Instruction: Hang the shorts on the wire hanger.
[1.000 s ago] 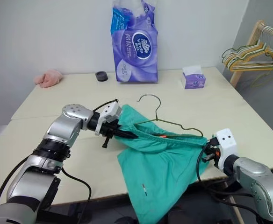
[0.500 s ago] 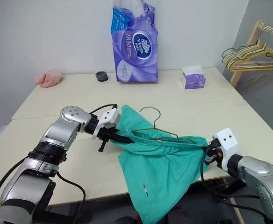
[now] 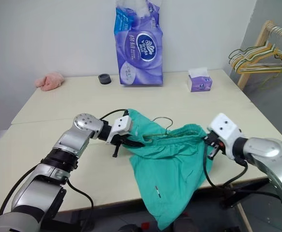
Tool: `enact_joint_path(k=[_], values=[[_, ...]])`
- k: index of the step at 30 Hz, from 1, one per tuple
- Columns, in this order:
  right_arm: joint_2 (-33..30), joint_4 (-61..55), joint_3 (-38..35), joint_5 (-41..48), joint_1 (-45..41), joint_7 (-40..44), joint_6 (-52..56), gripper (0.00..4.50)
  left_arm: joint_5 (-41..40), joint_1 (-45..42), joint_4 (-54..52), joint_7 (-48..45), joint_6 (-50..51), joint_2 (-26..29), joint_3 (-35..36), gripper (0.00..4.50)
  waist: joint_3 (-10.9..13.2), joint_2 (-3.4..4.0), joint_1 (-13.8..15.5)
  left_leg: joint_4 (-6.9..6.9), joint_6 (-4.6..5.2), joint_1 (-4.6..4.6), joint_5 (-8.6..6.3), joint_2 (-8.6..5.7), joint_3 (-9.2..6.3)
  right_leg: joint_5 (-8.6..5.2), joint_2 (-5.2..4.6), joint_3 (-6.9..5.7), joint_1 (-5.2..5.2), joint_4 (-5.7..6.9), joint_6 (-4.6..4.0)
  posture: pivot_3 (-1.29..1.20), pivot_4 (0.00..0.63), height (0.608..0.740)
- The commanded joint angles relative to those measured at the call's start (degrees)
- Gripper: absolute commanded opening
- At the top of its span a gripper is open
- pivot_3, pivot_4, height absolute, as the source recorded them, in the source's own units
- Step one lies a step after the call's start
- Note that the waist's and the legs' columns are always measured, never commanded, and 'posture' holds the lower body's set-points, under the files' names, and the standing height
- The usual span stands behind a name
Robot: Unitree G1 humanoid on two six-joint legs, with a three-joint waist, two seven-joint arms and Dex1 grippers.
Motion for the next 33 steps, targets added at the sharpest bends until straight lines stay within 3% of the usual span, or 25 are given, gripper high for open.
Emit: enact_joint_path(k=[1,5,8,16,23,33], values=[[-1.5,0.1,4.7,-3.5,-4.4,2.7,-3.8,0.03,-0.3,0.3,-2.9,1.9,0.5,-1.1,0.9,0.00,0.0,0.00,0.0,0.00,0.00,-0.01,0.00,0.00,0.01,0.00,-0.01,0.00,0.00,-0.01,0.00,-0.21,0.040,0.740],[-4.1,0.9,6.7,-6.2,-4.9,5.9,-7.2,0.03,-0.2,1.3,-4.1,2.4,0.9,-1.0,0.9,0.00,0.0,0.00,0.2,0.02,0.00,-0.03,0.00,-0.04,-0.02,0.00,-0.07,-0.05,0.00,-0.02,0.00,-0.20,0.043,0.740],[-5.9,0.9,5.8,-7.4,-4.2,7.7,-8.9,0.64,-0.5,1.9,-4.8,2.8,1.3,-1.0,1.1,0.00,0.0,0.00,0.1,0.02,0.00,-0.03,0.00,-0.04,-0.02,0.01,-0.09,-0.05,-0.01,-0.01,-0.01,-0.20,0.045,0.740],[-8.9,0.1,0.8,-5.2,0.1,11.3,-6.9,3.22,-1.0,2.8,-6.2,2.4,1.3,-1.2,1.0,0.00,0.0,0.01,0.1,0.02,0.00,-0.02,0.00,-0.04,-0.02,0.01,-0.10,-0.06,0.00,-0.01,-0.01,-0.21,0.047,0.740],[-6.9,4.5,0.9,-5.4,0.0,11.0,-4.6,3.22,-1.1,3.0,-7.0,1.9,0.6,-1.5,0.7,0.00,0.0,0.00,0.1,0.02,0.00,-0.02,0.00,-0.04,-0.01,0.01,-0.10,-0.05,0.00,0.00,-0.02,-0.21,0.044,0.740],[-1.7,17.8,12.3,-10.8,-7.9,16.3,-10.4,3.22,-0.7,3.4,-7.8,1.1,0.3,-0.8,0.3,0.00,0.0,0.02,0.0,0.02,0.00,0.00,0.00,-0.05,0.02,0.02,-0.11,-0.06,0.00,0.01,-0.03,-0.20,0.041,0.740]])
